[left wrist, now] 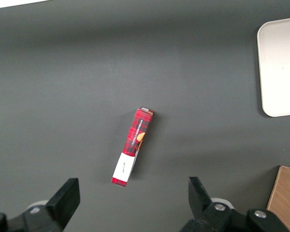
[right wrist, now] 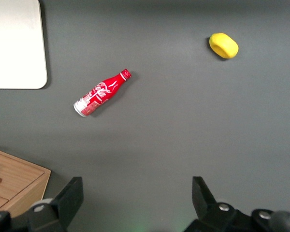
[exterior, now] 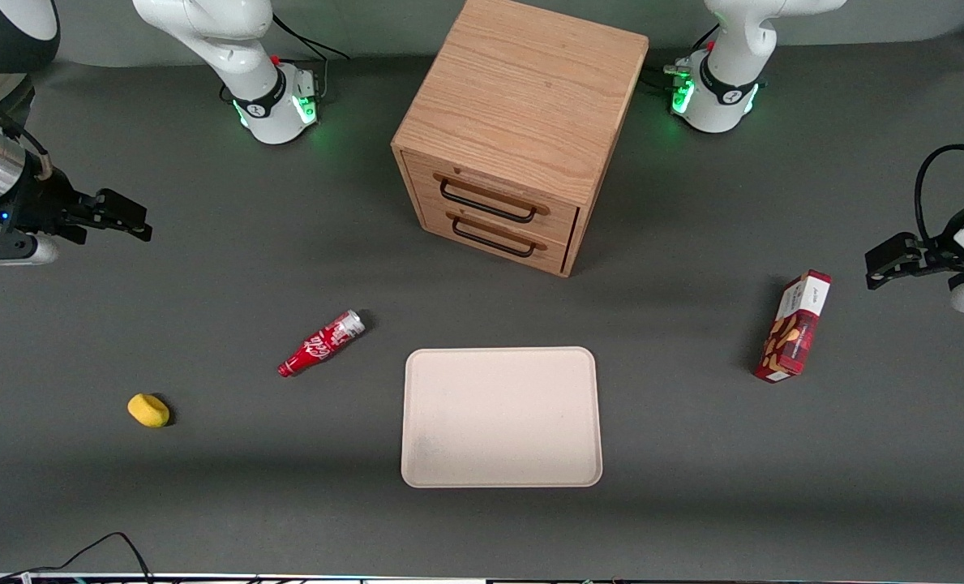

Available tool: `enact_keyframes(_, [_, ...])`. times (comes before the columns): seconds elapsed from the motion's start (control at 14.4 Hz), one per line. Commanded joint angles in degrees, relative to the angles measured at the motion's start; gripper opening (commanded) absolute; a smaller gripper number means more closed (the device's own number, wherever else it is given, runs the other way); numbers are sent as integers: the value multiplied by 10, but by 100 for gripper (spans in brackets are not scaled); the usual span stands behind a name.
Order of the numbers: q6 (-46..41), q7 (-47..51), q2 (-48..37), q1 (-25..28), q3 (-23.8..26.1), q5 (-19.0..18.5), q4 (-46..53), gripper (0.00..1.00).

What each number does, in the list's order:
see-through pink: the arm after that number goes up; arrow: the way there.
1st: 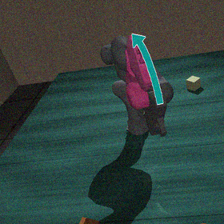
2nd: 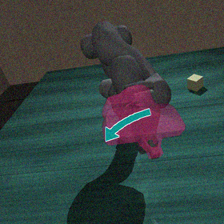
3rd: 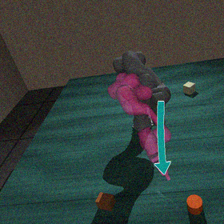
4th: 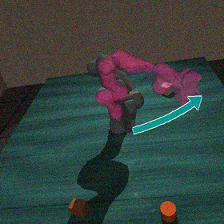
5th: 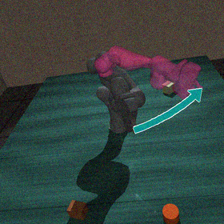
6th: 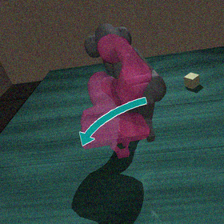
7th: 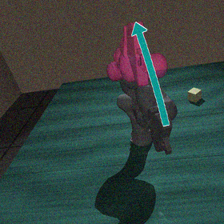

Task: Place coke bottle on tray
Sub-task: 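Move the right gripper down over the red Coca-Cola bottle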

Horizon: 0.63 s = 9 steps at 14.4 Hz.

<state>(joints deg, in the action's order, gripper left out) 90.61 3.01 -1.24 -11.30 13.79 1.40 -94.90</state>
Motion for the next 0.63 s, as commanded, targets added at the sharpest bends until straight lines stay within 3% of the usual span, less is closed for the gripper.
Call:
enact_keyframes(0.0, [8, -5, 13, 1, 1, -7, 17, 100])
enact_keyframes(0.42, [13, 8, 50, 13, 5, -3, 37, 100])
enact_keyframes(0.56, [34, 135, 76, 35, 5, 4, 44, 100])
